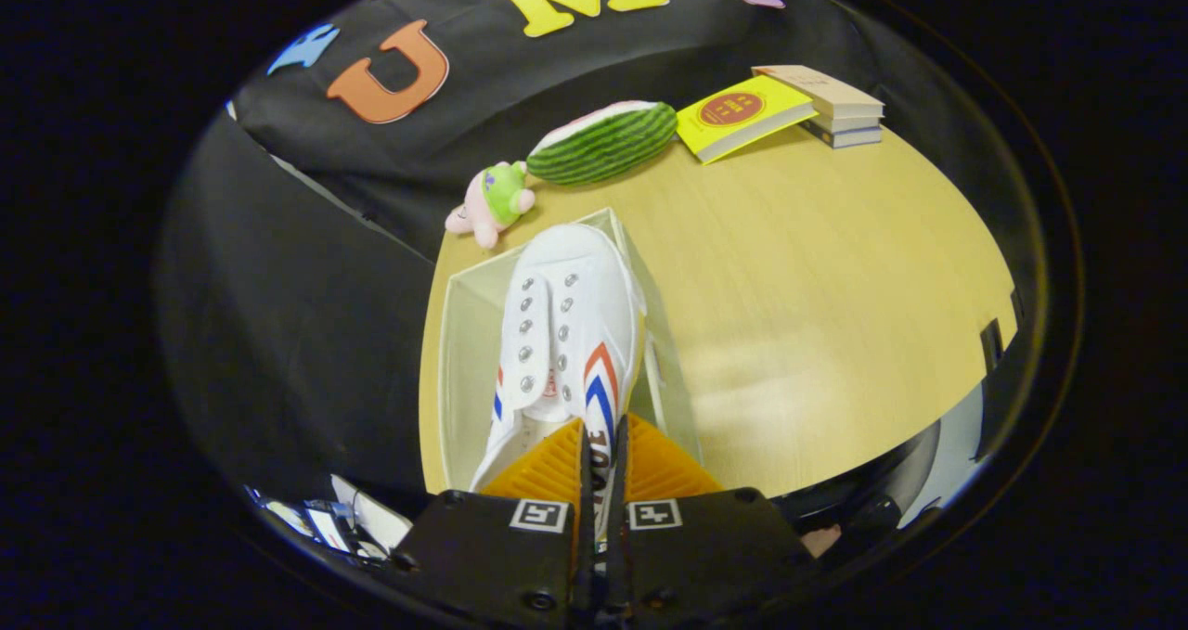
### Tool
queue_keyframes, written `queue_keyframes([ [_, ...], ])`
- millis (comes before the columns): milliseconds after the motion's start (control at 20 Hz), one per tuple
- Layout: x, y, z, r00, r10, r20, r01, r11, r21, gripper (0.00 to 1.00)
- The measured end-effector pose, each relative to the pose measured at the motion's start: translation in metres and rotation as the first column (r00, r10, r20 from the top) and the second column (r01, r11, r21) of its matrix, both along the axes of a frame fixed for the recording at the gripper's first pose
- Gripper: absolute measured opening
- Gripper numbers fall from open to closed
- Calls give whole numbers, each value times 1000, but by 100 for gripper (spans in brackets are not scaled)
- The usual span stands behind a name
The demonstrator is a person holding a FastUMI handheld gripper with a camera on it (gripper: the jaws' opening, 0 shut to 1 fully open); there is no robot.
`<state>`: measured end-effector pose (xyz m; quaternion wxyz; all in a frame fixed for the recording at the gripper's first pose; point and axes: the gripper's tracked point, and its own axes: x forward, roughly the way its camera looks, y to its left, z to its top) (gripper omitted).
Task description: Open the storage box then place both shoes into the box .Put the left shoe in first, then the right shoe, with the right side of both shoes facing outward in a uniform manner.
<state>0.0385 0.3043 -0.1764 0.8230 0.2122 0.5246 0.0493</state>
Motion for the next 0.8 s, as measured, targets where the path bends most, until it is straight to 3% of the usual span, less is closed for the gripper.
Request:
queue_keyframes([
  [100,-3,9,-1,1000,23,9,-23,999,29,23],
  [150,0,14,3,999,40,18,-40,998,45,37],
  [400,14,10,24,983,87,160,-86,996,-13,47],
  [550,21,7,37,959,117,258,-106,993,-55,59],
  [800,25,-4,73,881,184,437,-124,979,-162,65],
])
